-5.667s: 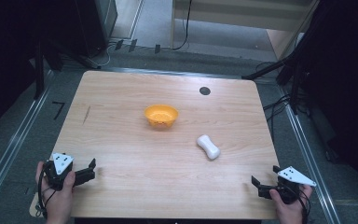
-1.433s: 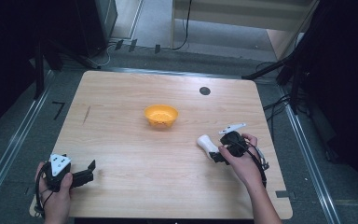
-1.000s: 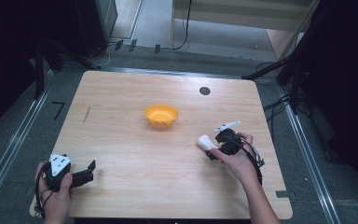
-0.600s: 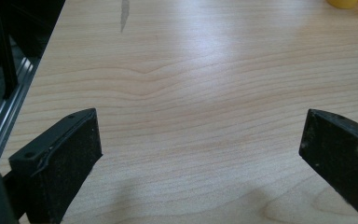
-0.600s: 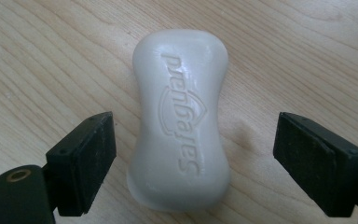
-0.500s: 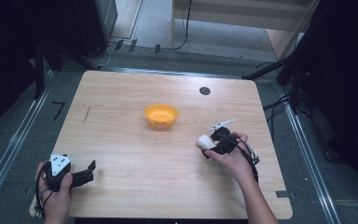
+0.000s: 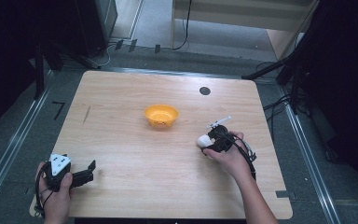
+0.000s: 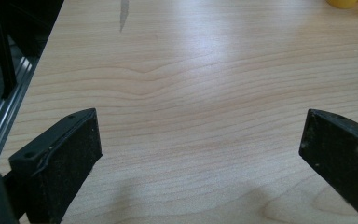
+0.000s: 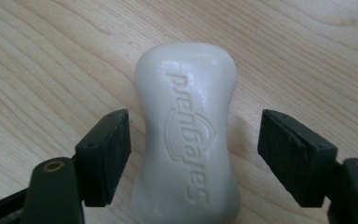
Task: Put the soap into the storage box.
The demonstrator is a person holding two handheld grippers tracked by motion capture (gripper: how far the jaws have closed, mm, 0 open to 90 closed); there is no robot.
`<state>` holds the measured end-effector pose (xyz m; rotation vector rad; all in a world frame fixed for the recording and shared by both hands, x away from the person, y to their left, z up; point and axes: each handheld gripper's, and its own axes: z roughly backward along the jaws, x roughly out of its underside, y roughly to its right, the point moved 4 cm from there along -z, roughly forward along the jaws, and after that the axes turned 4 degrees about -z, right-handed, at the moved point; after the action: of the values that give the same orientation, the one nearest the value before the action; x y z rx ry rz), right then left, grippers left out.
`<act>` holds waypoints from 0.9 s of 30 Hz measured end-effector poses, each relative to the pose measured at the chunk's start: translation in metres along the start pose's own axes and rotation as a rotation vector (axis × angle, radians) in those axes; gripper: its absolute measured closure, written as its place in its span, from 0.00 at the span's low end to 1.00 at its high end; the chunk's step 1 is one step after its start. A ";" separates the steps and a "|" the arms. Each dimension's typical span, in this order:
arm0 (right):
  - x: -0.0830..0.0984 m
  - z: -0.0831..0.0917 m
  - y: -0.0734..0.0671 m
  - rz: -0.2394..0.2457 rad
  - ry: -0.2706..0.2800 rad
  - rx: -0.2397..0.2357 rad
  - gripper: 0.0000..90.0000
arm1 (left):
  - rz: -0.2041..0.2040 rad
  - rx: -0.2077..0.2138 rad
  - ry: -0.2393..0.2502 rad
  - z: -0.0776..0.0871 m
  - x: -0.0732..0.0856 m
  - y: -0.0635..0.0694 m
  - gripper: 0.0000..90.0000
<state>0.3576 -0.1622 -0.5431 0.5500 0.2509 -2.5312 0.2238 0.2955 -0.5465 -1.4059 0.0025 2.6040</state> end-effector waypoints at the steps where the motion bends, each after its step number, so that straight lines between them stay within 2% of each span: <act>1: 0.000 -0.001 0.000 -0.002 -0.005 -0.003 0.34 | 0.000 0.000 -0.001 0.000 0.000 0.000 0.00; 7: -0.001 -0.004 -0.001 0.000 -0.028 -0.020 0.38 | 0.000 0.001 -0.002 0.000 0.000 0.000 0.00; 14: -0.002 -0.005 0.000 -0.002 -0.038 -0.016 0.44 | 0.000 0.002 -0.001 0.000 0.000 0.000 0.00; 15: -0.002 -0.007 0.000 -0.005 -0.053 -0.013 0.45 | -0.001 0.002 -0.002 0.000 0.000 0.000 0.00; 20: -0.003 -0.008 -0.002 0.015 -0.053 0.000 0.48 | -0.005 0.002 -0.002 0.000 0.000 0.000 0.00; 24: -0.003 -0.007 -0.002 0.018 -0.049 0.000 0.55 | -0.007 0.003 -0.003 0.000 0.000 0.000 0.00; 27: -0.003 -0.007 -0.002 0.014 -0.046 -0.002 0.56 | -0.009 0.005 -0.003 0.000 0.000 0.001 0.00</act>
<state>0.3612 -0.1576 -0.5479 0.4899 0.2324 -2.5267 0.2239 0.2948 -0.5467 -1.3969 0.0014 2.5972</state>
